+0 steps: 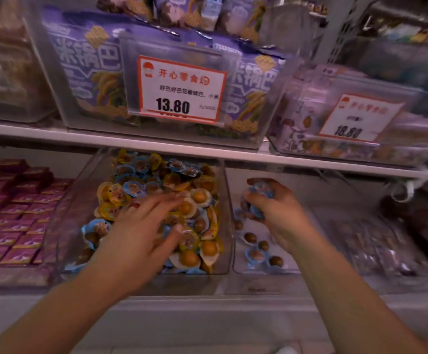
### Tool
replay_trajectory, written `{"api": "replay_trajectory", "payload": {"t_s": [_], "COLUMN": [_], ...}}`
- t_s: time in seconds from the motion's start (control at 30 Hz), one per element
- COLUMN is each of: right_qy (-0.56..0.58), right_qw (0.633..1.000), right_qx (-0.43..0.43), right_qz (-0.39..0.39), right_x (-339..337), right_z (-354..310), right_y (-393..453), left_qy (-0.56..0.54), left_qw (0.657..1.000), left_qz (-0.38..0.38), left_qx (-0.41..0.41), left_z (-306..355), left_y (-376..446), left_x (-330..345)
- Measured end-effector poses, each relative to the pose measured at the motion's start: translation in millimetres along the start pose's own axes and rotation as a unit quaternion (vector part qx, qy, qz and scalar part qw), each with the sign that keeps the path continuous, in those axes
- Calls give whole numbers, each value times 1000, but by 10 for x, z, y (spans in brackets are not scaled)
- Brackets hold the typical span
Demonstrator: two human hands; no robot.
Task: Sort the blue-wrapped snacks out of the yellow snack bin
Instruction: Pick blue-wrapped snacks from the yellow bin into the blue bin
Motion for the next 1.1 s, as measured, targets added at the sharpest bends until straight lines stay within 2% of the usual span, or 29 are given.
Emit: {"api": "replay_trajectory", "payload": {"t_s": [0.1, 0.17, 0.3, 0.4, 0.5, 0.53, 0.6, 0.7, 0.8, 0.87, 1.1], "right_qy": [-100, -166, -164, -199, -336, -382, -447, -507, -512, -523, -449], "right_qw": [990, 980, 983, 966, 894, 867, 834, 810, 826, 820, 837], "right_qx": [99, 112, -40, -162, -296, -315, -305, -252, -153, -125, -161], "right_qz": [-33, -24, 66, 35, -29, -56, -108, -152, -178, -196, -267], "right_x": [-181, -260, -286, 15, 529, 722, 1087, 1492, 1631, 1701, 1996], "right_z": [291, 337, 35, -203, -418, -445, -450, -394, -291, -194, -287], "right_y": [108, 156, 201, 83, -127, -166, -143, 183, 542, 627, 682], "left_qy": [76, 92, 87, 89, 74, 74, 84, 78, 22, -8, -41], "left_qw": [995, 992, 991, 994, 997, 996, 994, 992, 992, 990, 988], "left_qz": [-68, -87, -92, -62, -2, 9, 22, 44, 71, 84, 82], "left_qx": [-14, -27, -32, -25, -32, -45, -70, -91, -105, -111, -125], "left_z": [-50, -60, -91, -101, -157, -212, -327, -438, -469, -497, -552], "left_y": [-32, -37, -16, -13, 1, 6, 7, -28, -84, -113, -117], "left_x": [181, 245, 249, 166, -5, -62, -154, -229, -282, -312, -338]}}
Point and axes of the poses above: each hand's wrist, its own y-axis towards the middle knuckle, its own x-axis out of the palm, z = x × y, the point moved 6 cm from there along y, towards the middle knuckle, and after that the axes turned 3 degrees about y, right-handed, at the moved point
